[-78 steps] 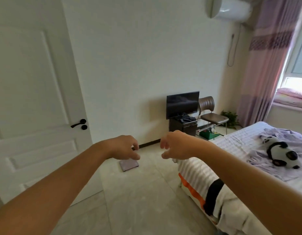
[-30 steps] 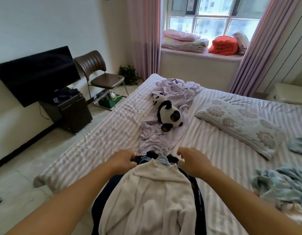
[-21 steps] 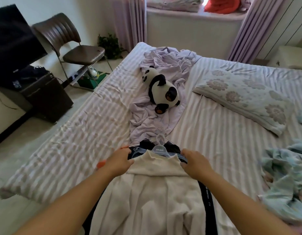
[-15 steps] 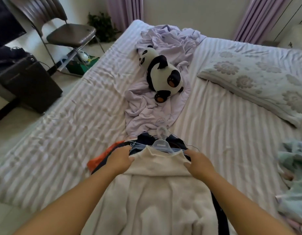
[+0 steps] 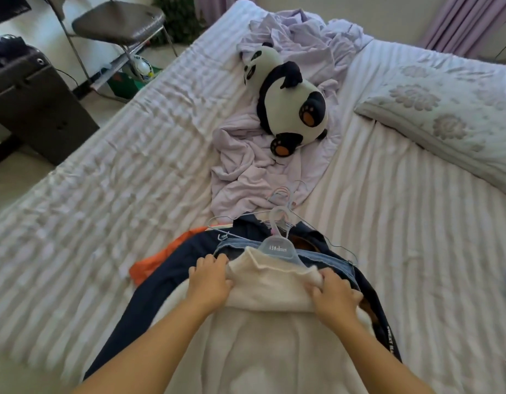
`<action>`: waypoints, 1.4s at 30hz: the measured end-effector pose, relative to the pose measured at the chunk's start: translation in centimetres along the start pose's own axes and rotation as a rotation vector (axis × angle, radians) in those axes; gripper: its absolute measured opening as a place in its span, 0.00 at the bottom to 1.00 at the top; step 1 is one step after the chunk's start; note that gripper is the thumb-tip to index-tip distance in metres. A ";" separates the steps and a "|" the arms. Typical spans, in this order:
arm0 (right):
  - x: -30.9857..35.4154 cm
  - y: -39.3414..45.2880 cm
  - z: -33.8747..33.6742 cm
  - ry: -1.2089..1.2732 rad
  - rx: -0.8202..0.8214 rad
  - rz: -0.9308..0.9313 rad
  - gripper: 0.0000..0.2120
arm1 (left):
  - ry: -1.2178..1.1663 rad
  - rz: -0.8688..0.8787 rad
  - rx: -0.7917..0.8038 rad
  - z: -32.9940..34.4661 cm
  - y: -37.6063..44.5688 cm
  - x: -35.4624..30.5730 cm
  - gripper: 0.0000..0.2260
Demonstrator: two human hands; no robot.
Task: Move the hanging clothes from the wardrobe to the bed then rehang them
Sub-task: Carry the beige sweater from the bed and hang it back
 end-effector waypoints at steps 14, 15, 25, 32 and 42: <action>3.0 -11.8 -11.8 0.277 -0.015 -0.323 0.07 | -0.215 0.039 -0.280 -12.0 -12.9 -1.3 0.05; 3.2 -12.7 -12.6 0.289 -0.011 -0.357 0.09 | -0.204 0.040 -0.304 -13.2 -14.3 -1.7 0.06; 5.6 -28.1 -20.2 0.264 0.232 -0.723 0.14 | -0.165 -0.063 -0.364 -20.2 -34.3 -1.7 0.13; 9.3 -41.8 -23.3 0.169 0.222 -0.986 0.19 | -0.322 -0.075 -0.482 -24.2 -51.2 -0.2 0.06; 12.9 -64.3 -24.2 0.198 0.221 -1.282 0.14 | -0.338 -0.157 -0.666 -26.6 -78.2 -1.3 0.14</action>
Point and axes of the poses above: each hand's wrist, its own y-axis towards the middle knuckle, its own z-axis out of the palm, x = y × z, the point moved 4 cm from there along y, towards the middle knuckle, and after that the axes turned 11 degrees about z, right-handed, at the moved point
